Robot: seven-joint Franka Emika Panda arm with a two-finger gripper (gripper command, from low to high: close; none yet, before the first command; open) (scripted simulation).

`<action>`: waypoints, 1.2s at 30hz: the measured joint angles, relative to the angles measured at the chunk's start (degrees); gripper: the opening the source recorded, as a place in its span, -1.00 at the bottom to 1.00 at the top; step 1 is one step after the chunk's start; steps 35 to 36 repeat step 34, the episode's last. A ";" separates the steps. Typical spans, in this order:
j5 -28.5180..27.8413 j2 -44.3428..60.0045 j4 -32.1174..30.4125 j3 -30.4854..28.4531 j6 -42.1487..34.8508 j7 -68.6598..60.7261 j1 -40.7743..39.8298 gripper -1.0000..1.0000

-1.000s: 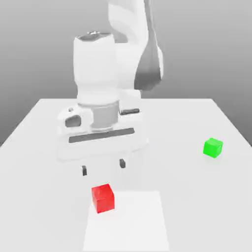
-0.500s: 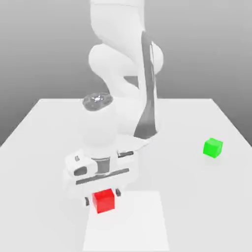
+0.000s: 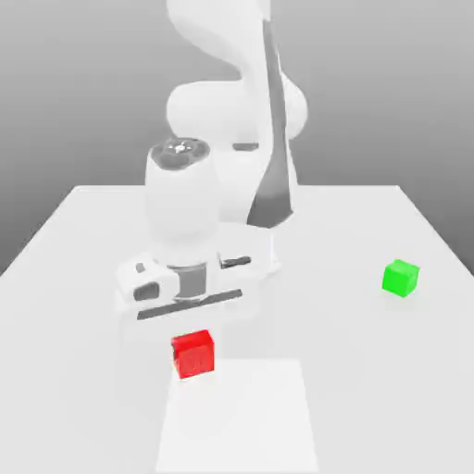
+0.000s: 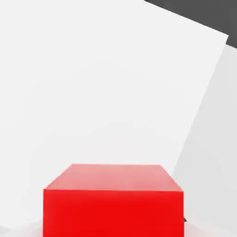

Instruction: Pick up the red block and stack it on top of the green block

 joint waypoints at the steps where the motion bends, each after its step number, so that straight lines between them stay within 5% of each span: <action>1: 0.13 -0.83 -0.23 0.95 -0.68 -1.02 1.14 -1.00; 23: 11.04 -12.75 -4.87 27.54 -7.90 -44.63 52.85 -1.00; 30: 1.05 0.32 -4.19 31.38 4.32 -42.55 56.23 -1.00; 31: -1.29 1.94 -4.12 30.70 5.78 -40.95 56.15 1.00; 36: -1.29 1.94 -4.12 30.70 5.78 -40.95 55.56 1.00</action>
